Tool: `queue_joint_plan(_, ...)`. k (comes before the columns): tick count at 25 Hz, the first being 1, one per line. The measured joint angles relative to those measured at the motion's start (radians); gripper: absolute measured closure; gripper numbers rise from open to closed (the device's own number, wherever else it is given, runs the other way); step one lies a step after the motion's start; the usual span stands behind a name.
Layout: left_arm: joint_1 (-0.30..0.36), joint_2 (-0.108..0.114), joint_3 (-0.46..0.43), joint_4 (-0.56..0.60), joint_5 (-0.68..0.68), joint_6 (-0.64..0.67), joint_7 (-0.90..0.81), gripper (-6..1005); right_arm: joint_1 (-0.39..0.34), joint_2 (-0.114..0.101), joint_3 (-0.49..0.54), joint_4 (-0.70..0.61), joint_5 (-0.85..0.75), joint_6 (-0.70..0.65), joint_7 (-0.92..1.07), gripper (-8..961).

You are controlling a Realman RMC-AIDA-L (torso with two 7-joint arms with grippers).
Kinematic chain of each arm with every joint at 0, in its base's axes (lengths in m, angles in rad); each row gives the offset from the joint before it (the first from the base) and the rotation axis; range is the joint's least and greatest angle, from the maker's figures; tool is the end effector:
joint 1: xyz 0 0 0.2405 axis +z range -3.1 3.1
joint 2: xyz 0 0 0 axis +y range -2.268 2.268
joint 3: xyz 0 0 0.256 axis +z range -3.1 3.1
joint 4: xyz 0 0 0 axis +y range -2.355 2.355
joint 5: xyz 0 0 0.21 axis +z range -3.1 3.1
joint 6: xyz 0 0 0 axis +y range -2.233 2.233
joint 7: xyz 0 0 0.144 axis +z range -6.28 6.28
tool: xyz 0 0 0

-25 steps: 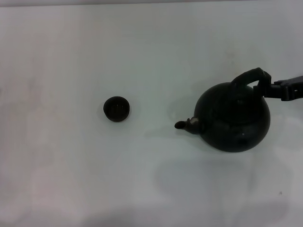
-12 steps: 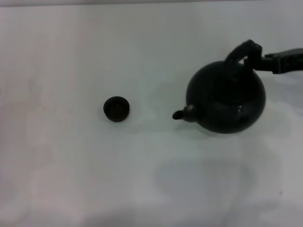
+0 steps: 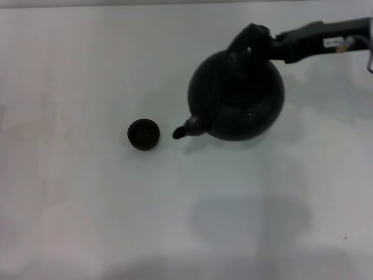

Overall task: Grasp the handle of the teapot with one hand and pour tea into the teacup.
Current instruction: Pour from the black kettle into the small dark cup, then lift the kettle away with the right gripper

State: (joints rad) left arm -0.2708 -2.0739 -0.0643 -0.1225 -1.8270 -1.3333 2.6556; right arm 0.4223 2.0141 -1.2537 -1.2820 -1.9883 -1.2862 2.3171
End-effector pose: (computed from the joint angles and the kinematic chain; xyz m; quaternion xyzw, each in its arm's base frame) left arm -0.3946 0.2494 0.0106 -0.5343 -0.3966 -0.3802 0.6424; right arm 0.1909 0.3624 0.0317 -0.9109 0.3489 0.1278 0.1797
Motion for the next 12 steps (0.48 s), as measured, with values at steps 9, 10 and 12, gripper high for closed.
queue_joint_plan(9,-0.002,-0.001,0.000,-0.002,0.000,0.002,-0.044,138,0.043,-0.001,-0.153,-0.002,-0.011,0.208,-0.006,740)
queue_joint_plan(10,-0.002,-0.001,0.000,-0.002,0.000,0.003,-0.044,138,0.043,-0.001,-0.153,-0.002,-0.011,0.208,-0.006,741)
queue_joint_plan(12,-0.002,-0.002,0.000,-0.003,0.000,0.005,-0.044,138,0.046,-0.001,-0.185,-0.002,-0.024,0.247,-0.007,741)
